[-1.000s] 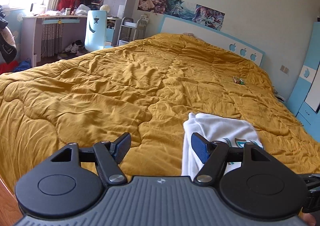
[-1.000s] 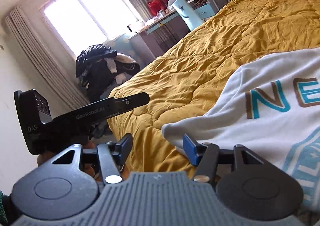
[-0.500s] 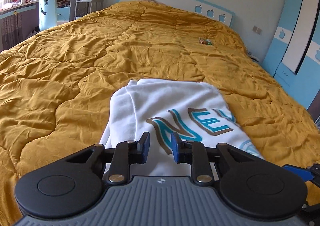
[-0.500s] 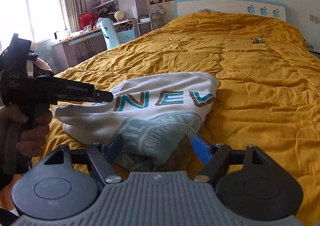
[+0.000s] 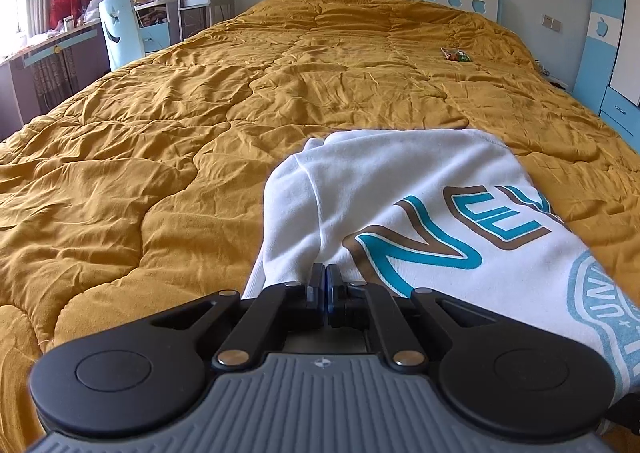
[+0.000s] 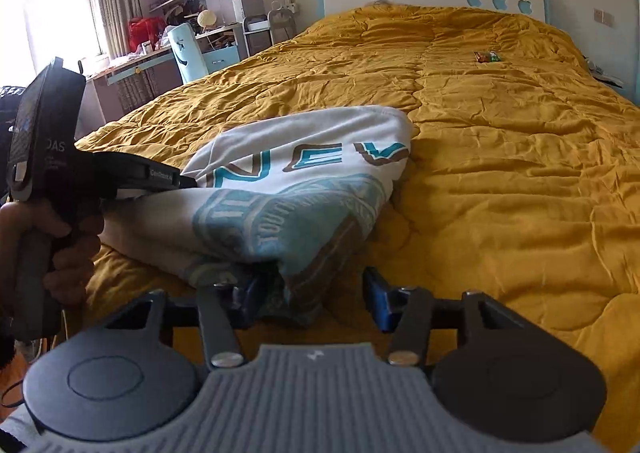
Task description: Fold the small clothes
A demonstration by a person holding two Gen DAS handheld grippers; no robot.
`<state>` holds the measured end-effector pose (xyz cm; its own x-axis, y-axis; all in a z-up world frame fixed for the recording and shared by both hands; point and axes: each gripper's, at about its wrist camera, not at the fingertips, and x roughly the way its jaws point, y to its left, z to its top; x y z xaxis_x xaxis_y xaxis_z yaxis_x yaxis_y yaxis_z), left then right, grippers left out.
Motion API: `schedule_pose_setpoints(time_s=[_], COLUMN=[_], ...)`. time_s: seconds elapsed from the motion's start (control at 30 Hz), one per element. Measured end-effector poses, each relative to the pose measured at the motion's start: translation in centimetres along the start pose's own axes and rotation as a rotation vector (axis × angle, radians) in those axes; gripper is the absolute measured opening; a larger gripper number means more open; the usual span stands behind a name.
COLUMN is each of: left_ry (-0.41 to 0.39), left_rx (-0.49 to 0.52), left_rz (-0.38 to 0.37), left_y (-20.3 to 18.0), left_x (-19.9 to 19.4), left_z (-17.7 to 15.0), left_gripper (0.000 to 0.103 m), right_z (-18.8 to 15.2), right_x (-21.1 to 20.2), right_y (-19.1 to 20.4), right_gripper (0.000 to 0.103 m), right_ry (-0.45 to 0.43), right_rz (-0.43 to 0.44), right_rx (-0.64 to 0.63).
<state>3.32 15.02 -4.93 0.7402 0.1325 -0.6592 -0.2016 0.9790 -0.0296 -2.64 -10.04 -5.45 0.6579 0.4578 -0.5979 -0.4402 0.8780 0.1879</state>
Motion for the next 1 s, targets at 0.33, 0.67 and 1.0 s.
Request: schedule_pose_setpoints(time_s=[0.33,0.67,1.0], left_ry=[0.041,0.035,-0.095], left_rx=[-0.058,-0.096,-0.068], left_rz=[0.033,-0.069,-0.210], left_y=[1.1,3.6,3.2], left_x=[0.8,0.3,-6.0], left_z=[0.6,0.8,1.6], left_gripper=[0.008,0.007,0.033], right_z=[0.0,-0.3,2.7], right_x=[-0.3,-3.4,-5.3], right_y=[-0.6,-1.9,-3.5], right_gripper=[0.015,0.008,0.008], right_ry=[0.059,0.062,-0.130], right_rz=[0.005,0.049,0.027], right_rx=[0.147,0.138,0.178])
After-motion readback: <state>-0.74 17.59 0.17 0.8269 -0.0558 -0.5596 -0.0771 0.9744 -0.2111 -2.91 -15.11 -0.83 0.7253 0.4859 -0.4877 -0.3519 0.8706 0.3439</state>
